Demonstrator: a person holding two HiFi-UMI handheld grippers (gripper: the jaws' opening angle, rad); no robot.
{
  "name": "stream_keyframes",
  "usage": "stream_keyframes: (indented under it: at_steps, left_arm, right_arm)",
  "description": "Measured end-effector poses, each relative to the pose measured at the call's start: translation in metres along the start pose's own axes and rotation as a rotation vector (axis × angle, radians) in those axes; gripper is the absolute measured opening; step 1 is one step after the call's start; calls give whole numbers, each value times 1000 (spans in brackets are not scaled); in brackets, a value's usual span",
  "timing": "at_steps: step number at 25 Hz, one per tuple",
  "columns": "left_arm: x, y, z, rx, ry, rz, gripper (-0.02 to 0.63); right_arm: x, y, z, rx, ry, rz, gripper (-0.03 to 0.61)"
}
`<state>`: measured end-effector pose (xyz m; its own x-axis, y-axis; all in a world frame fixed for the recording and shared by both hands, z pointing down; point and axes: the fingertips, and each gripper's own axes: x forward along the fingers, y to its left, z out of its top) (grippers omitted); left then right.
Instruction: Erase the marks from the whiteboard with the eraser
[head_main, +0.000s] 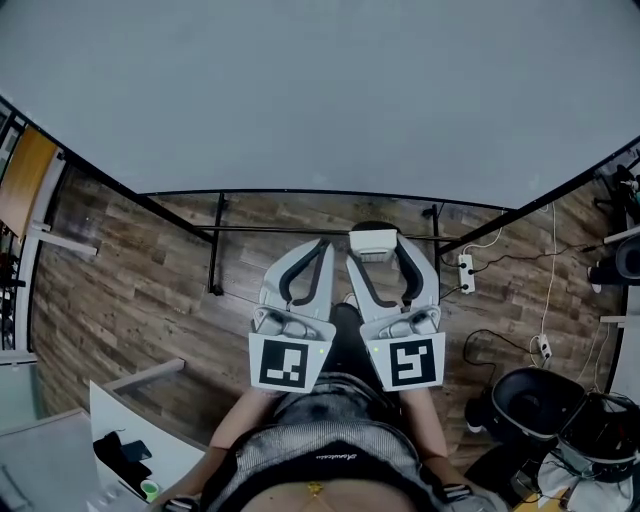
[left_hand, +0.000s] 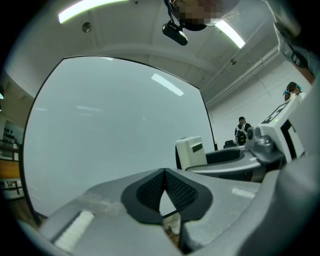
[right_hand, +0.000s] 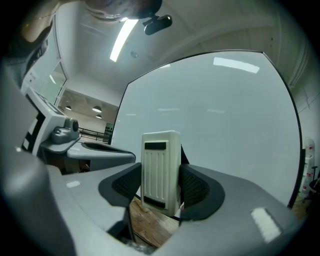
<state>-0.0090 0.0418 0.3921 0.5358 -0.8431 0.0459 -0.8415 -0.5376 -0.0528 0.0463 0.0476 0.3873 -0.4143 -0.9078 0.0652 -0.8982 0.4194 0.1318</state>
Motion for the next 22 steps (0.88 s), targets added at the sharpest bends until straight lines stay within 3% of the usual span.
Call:
stream_keyframes:
  at_steps: [7,22]
  left_arm:
    - [-18,-2,-3,-4,-2,-19,5]
    - [-23,1,8,0,-38,-12,5]
  right_arm:
    - [-12,22,7,-19,-11,-4,242]
    - [-10,24,10,-31,-10,-7,242]
